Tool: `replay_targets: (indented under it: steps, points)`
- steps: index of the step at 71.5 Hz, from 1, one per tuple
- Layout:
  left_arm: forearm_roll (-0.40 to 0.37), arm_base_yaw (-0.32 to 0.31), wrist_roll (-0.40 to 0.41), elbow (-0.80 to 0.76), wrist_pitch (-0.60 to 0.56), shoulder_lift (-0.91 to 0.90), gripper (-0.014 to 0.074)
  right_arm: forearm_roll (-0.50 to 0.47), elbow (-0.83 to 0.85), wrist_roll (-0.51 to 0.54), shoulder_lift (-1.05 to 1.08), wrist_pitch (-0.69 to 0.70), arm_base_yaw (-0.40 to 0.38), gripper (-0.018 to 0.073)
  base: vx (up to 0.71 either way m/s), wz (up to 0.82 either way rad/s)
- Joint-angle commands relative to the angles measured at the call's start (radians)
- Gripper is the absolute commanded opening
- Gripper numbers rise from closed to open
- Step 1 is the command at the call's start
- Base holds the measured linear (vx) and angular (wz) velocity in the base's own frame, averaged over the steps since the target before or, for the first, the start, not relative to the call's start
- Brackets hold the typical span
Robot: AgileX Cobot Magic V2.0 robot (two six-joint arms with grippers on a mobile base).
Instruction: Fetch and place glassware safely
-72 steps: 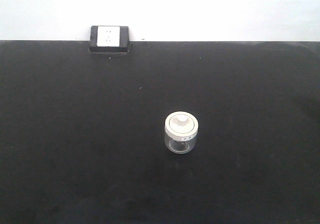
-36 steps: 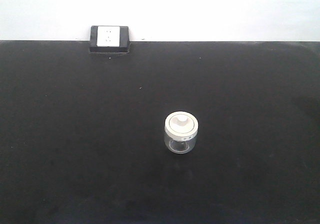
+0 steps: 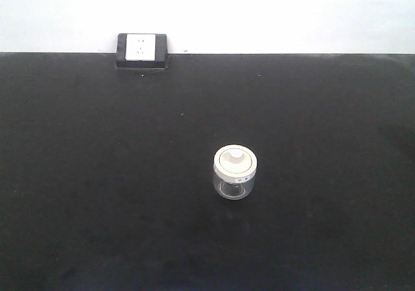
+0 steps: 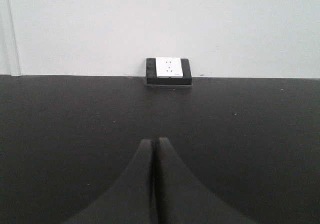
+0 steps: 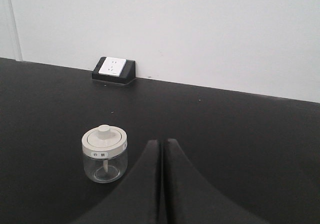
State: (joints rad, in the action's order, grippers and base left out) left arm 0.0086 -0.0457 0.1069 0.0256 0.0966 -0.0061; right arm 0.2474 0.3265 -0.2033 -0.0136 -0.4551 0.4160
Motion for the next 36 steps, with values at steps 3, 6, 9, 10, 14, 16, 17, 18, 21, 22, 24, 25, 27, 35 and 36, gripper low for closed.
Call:
replay_targets:
  steps: [3, 6, 9, 10, 14, 16, 17, 18, 21, 22, 24, 25, 27, 35, 36]
  points:
    - [-0.009, 0.003, 0.011, 0.031, -0.08, -0.019, -0.0007, 0.019, 0.024, 0.003, -0.024, 0.07, -0.002, -0.0008, 0.0, 0.0]
    - [-0.009, 0.003, 0.011, 0.031, -0.08, -0.019, -0.0007, 0.019, 0.024, 0.003, -0.024, 0.07, -0.002, -0.0008, 0.0, 0.0]
    - [-0.009, 0.003, 0.011, 0.031, -0.08, -0.019, -0.0007, 0.019, 0.024, 0.003, -0.024, 0.07, -0.002, -0.0008, 0.0, 0.0]
    - [-0.009, 0.003, 0.011, 0.031, -0.08, -0.019, -0.0007, 0.019, 0.024, 0.003, -0.024, 0.07, -0.002, -0.0008, 0.0, 0.0]
    - [-0.009, 0.003, 0.011, 0.031, -0.08, -0.019, -0.0007, 0.019, 0.024, 0.003, -0.024, 0.07, -0.002, -0.0008, 0.0, 0.0]
    - [-0.009, 0.003, 0.011, 0.031, -0.08, -0.019, -0.0007, 0.019, 0.024, 0.003, -0.024, 0.07, -0.002, -0.0008, 0.0, 0.0]
    - [-0.009, 0.003, 0.011, 0.031, -0.08, -0.019, -0.0007, 0.019, 0.024, 0.003, -0.024, 0.07, -0.002, -0.0008, 0.0, 0.0]
    - [-0.009, 0.003, 0.011, 0.031, -0.08, -0.019, -0.0007, 0.019, 0.024, 0.003, -0.024, 0.07, -0.002, -0.0008, 0.0, 0.0]
    - [-0.009, 0.003, 0.011, 0.031, -0.08, -0.019, -0.0007, 0.019, 0.024, 0.003, -0.024, 0.07, -0.002, -0.0008, 0.0, 0.0]
    - [-0.009, 0.003, 0.011, 0.031, -0.08, -0.019, -0.0007, 0.019, 0.024, 0.003, -0.024, 0.07, -0.002, -0.0008, 0.0, 0.0]
    - [-0.009, 0.003, 0.011, 0.031, -0.08, -0.019, -0.0007, 0.021, 0.024, 0.005, -0.024, 0.069, -0.002, -0.0008, 0.0, 0.0]
    - [-0.009, 0.003, 0.011, 0.031, -0.08, -0.019, -0.0007, 0.024, 0.024, 0.009, -0.024, 0.068, -0.002, -0.0008, 0.0, 0.0]
    - [-0.009, 0.003, 0.011, 0.031, -0.08, -0.019, -0.0007, 0.031, 0.024, 0.013, -0.024, 0.067, -0.002, -0.0008, 0.0, 0.0]
    - [-0.009, 0.003, 0.011, 0.031, -0.08, -0.019, -0.0007, 0.045, 0.024, 0.016, -0.024, 0.067, -0.002, -0.0008, 0.0, 0.0]
    - [-0.009, 0.003, 0.011, 0.031, -0.08, -0.019, -0.0007, 0.045, 0.024, 0.016, -0.024, 0.067, -0.002, -0.0008, 0.0, 0.0]
